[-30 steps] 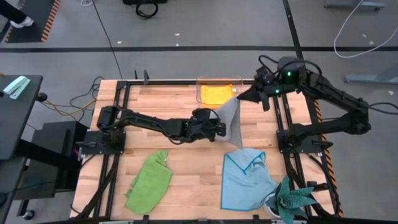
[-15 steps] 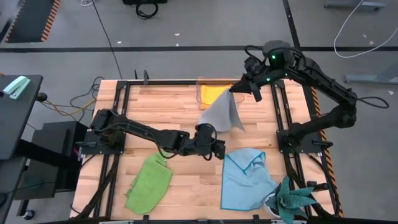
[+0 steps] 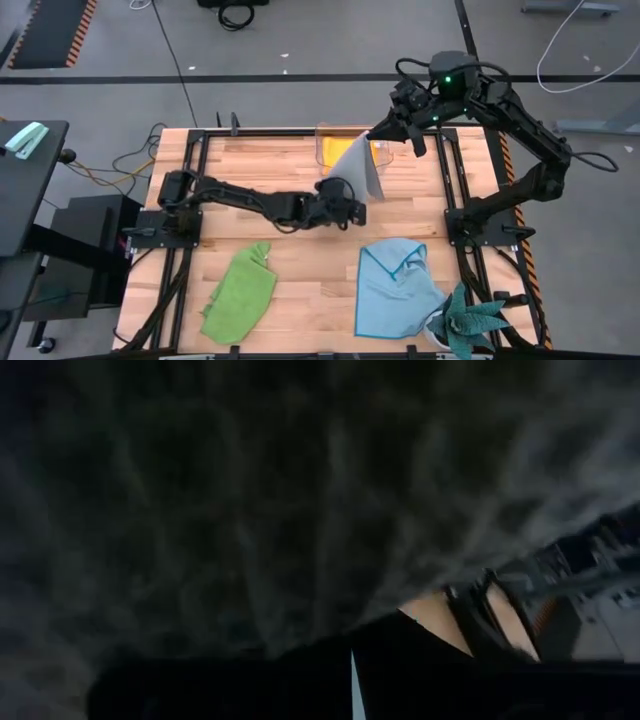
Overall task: Fold microfiber towels
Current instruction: Fold the gray microfiber cloth
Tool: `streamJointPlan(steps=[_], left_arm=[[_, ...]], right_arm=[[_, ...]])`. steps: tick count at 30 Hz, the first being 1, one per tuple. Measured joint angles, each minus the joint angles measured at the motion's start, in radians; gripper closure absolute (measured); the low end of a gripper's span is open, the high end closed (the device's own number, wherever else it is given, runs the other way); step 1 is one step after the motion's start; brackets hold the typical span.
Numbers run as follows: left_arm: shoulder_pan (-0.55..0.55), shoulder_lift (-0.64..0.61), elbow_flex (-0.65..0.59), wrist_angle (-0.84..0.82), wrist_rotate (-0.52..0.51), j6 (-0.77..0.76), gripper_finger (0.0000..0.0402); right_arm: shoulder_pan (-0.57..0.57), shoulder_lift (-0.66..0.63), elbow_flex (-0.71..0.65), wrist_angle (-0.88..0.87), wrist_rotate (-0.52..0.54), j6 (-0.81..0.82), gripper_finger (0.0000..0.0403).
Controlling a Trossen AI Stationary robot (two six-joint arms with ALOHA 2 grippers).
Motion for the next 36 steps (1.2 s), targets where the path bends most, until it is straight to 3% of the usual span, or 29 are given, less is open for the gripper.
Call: streamJointPlan(steps=[5, 11, 19, 28, 34, 36], left_arm=[[0.026, -0.006, 0.0, -0.008, -0.069, 0.031, 0.0393], [0.044, -0.008, 0.0, -0.009, -0.076, 0.058, 0.0384], [0.046, -0.029, 0.0, -0.033, -0.164, 0.078, 0.0389], [0.083, -0.095, 0.0, -0.031, -0.216, 0.149, 0.0395], [0.092, -0.158, 0.0, -0.038, -0.258, 0.221, 0.0386], [0.092, -0.176, 0.0, -0.043, -0.264, 0.253, 0.0393]], right_arm=[[0.0, -0.004, 0.005, -0.034, 0.0, 0.002, 0.0403], [0.0, -0.009, 0.005, -0.1, 0.005, -0.008, 0.0403], [0.004, -0.016, 0.005, -0.277, 0.012, -0.083, 0.0403], [0.124, -0.019, 0.005, -0.35, 0.03, -0.129, 0.0403], [0.221, -0.019, 0.005, -0.389, 0.217, -0.163, 0.0403], [0.233, -0.019, 0.005, -0.39, 0.234, -0.169, 0.0403]])
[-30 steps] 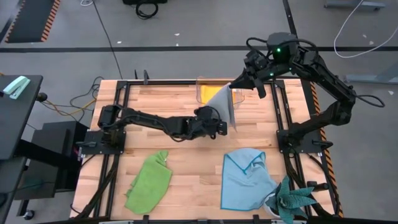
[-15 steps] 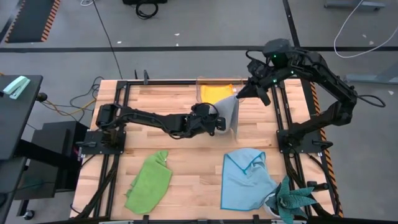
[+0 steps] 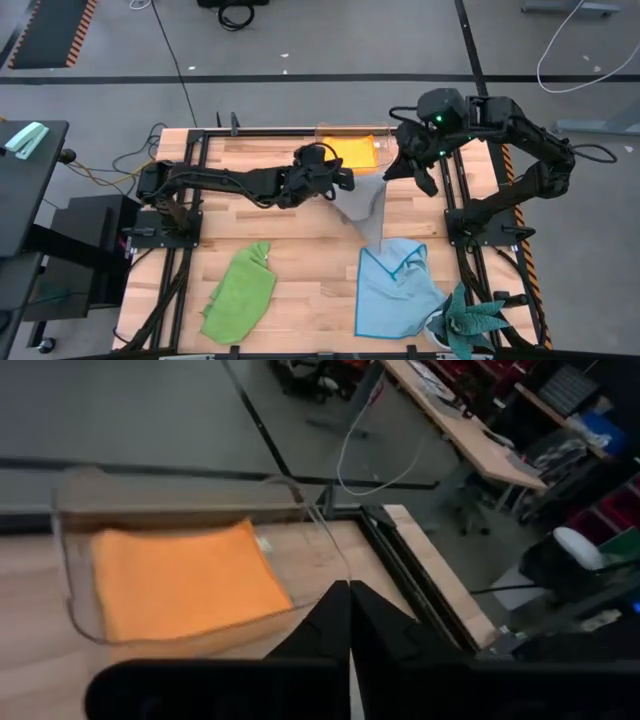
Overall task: Fold microfiber towels
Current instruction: Fold the gray microfiber cloth
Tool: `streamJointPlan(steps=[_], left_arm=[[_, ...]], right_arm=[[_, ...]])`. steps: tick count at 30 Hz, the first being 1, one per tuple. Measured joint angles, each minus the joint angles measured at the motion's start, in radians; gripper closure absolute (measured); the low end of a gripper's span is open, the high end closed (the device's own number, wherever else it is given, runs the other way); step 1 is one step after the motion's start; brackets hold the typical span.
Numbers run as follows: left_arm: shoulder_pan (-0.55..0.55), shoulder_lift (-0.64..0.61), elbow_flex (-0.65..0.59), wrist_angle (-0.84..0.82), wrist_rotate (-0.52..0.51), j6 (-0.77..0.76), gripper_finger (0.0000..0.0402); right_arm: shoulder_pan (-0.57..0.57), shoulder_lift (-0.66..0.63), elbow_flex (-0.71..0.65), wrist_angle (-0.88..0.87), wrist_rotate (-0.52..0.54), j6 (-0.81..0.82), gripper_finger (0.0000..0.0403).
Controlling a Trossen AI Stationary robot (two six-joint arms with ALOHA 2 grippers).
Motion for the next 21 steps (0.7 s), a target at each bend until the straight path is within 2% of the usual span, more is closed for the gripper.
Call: streamJointPlan(steps=[5, 10, 15, 21], left_arm=[[-0.026, -0.036, 0.0, 0.01, -0.002, 0.035, 0.0389], [-0.13, -0.047, 0.0, 0.014, 0.006, 0.064, 0.0372], [-0.207, -0.007, 0.0, 0.017, 0.008, -0.004, 0.038], [-0.201, 0.087, 0.0, 0.088, 0.006, -0.111, 0.0391]], right_arm=[[-0.022, 0.017, 0.0, 0.014, 0.0, -0.022, 0.0403], [-0.093, 0.054, 0.0, 0.016, -0.043, -0.041, 0.0403], [-0.127, 0.105, -0.001, 0.041, -0.103, -0.048, 0.0403], [-0.107, 0.143, -0.001, 0.115, -0.185, -0.015, 0.0403]])
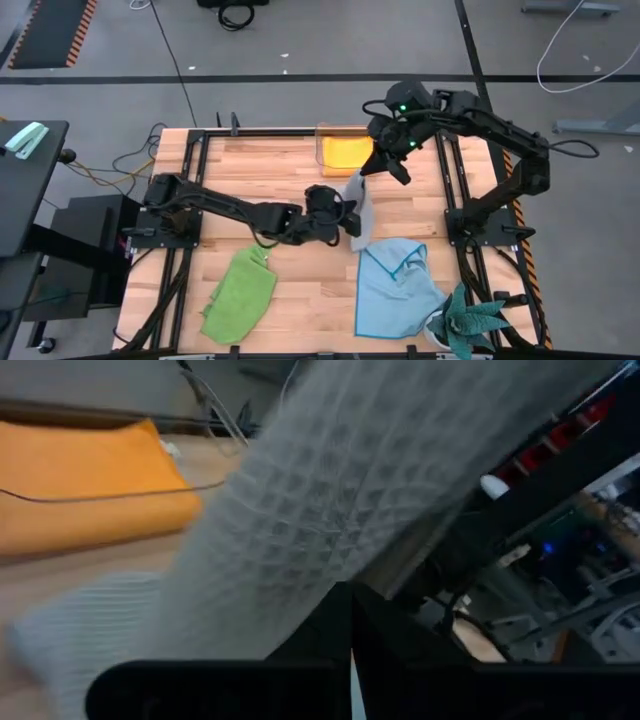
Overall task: Fold microfiber towels
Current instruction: Fold the gray microfiber cloth
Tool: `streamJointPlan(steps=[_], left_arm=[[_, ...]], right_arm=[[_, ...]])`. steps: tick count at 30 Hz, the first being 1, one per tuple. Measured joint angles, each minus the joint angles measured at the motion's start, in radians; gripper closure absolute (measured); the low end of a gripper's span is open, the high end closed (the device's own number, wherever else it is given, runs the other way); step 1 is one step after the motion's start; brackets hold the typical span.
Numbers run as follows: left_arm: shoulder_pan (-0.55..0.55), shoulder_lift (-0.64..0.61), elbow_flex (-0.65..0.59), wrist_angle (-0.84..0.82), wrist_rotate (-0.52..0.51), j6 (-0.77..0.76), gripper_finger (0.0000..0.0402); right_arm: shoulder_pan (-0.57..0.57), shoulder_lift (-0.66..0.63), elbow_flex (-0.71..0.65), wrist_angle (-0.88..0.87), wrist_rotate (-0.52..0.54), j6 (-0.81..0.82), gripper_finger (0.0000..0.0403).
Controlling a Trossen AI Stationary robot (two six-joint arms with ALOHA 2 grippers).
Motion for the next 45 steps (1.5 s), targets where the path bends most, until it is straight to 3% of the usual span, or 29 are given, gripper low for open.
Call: streamJointPlan(steps=[5, 15, 20, 45], left_arm=[[0.007, 0.059, -0.001, 0.137, 0.0, -0.006, 0.0386], [-0.002, 0.061, -0.001, 0.121, 0.036, 0.019, 0.0388], [-0.009, 0.062, 0.0, 0.062, 0.045, -0.002, 0.0372], [-0.033, 0.068, 0.0, 0.014, 0.132, -0.081, 0.0312]], right_arm=[[0.014, 0.019, 0.0, 0.033, -0.003, 0.024, 0.0403], [-0.037, 0.024, -0.001, 0.099, -0.014, 0.074, 0.0403], [-0.057, 0.024, 0.0, 0.125, -0.064, 0.083, 0.0403], [-0.07, 0.023, 0.05, 0.139, -0.064, 0.083, 0.0403]])
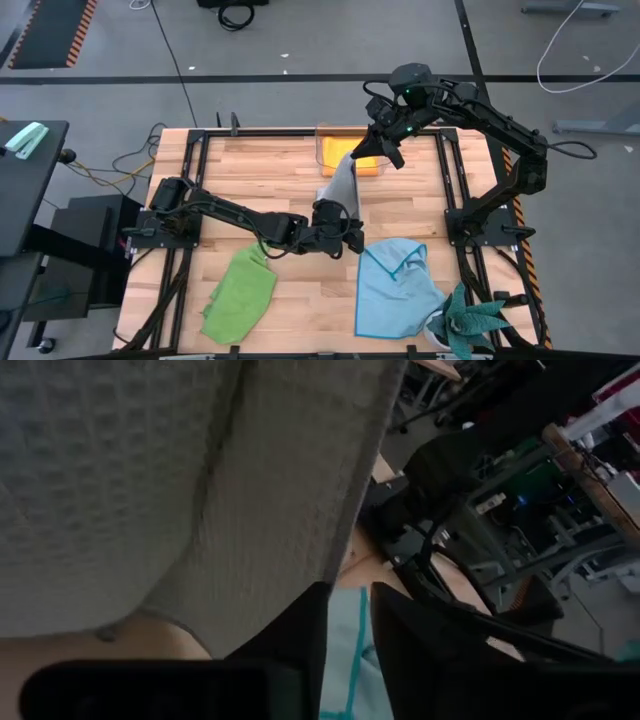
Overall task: Fold microfiber towels
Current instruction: Fold the gray microfiber cloth
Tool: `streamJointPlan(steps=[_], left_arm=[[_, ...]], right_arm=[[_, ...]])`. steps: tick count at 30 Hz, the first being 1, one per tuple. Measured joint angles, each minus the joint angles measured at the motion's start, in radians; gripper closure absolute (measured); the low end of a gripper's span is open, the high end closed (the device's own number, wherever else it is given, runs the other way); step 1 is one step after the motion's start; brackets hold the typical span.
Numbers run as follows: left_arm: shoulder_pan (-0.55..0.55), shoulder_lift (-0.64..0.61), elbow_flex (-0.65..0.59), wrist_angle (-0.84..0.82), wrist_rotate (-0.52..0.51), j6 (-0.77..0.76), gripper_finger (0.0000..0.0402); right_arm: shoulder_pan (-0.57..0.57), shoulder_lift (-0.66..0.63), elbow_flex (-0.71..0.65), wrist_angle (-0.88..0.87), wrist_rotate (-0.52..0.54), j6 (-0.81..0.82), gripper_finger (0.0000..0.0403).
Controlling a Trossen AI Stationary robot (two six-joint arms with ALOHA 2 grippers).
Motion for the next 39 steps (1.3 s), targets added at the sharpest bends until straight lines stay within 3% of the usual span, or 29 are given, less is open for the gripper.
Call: streamJointPlan(steps=[9, 26, 34, 39], left_arm=[[0.016, 0.08, 0.001, 0.037, 0.069, -0.074, 0.0311], [0.012, 0.134, 0.0, 0.052, 0.085, -0.174, 0.0312], [0.013, 0.147, 0.0, 0.05, 0.097, -0.222, 0.0337], [0.009, 0.147, 0.0, 0.051, 0.08, -0.223, 0.0388]], right_arm=[[0.0, 0.0, 0.0, 0.017, 0.0, 0.022, 0.0403], [0.0, 0.0, 0.0, 0.035, 0.0, 0.023, 0.0403], [0.0, 0.0, 0.0, 0.035, 0.0, 0.023, 0.0403], [0.0, 0.0, 0.0, 0.035, 0.0, 0.023, 0.0403]])
